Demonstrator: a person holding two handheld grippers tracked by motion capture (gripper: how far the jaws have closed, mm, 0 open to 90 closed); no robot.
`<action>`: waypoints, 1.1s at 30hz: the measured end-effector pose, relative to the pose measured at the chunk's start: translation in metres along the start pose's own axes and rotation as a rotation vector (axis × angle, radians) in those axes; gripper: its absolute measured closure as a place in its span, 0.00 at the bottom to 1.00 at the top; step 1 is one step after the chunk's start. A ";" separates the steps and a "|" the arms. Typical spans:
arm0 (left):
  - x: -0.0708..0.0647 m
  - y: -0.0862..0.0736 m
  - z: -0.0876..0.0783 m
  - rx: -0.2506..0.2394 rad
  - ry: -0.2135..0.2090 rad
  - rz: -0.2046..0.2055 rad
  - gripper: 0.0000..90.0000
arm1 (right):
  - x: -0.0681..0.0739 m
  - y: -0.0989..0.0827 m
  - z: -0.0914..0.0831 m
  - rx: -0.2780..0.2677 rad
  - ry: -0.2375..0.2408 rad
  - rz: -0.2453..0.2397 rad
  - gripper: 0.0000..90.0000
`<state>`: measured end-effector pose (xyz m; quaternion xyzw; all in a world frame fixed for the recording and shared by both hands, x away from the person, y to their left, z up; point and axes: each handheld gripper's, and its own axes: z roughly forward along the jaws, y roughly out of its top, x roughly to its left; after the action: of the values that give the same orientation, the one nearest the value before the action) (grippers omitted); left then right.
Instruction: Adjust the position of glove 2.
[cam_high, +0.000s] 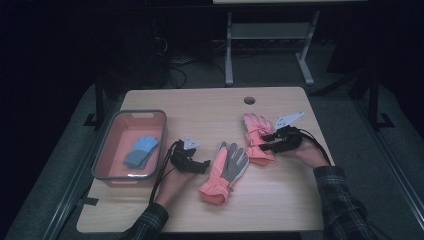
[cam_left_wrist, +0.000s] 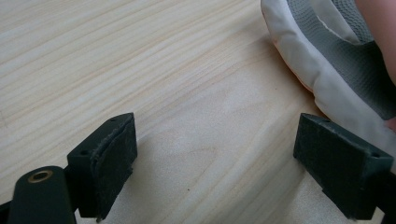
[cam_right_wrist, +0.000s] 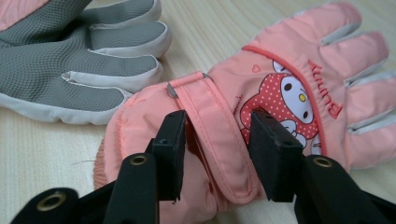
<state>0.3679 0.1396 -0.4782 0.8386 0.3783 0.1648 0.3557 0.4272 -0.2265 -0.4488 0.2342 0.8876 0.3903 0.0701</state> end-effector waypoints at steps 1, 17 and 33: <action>0.000 0.000 0.000 0.000 0.000 0.000 0.14 | 0.000 0.000 0.000 -0.005 0.001 -0.005 0.60; 0.000 0.000 0.000 -0.003 -0.001 -0.002 0.14 | 0.015 -0.011 -0.030 0.036 -0.077 0.076 0.89; 0.000 0.000 0.001 -0.004 -0.002 -0.001 0.14 | 0.085 -0.028 -0.058 0.018 -0.008 0.112 0.68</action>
<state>0.3683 0.1392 -0.4785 0.8378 0.3782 0.1645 0.3577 0.3240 -0.2413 -0.4246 0.2858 0.8764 0.3845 0.0494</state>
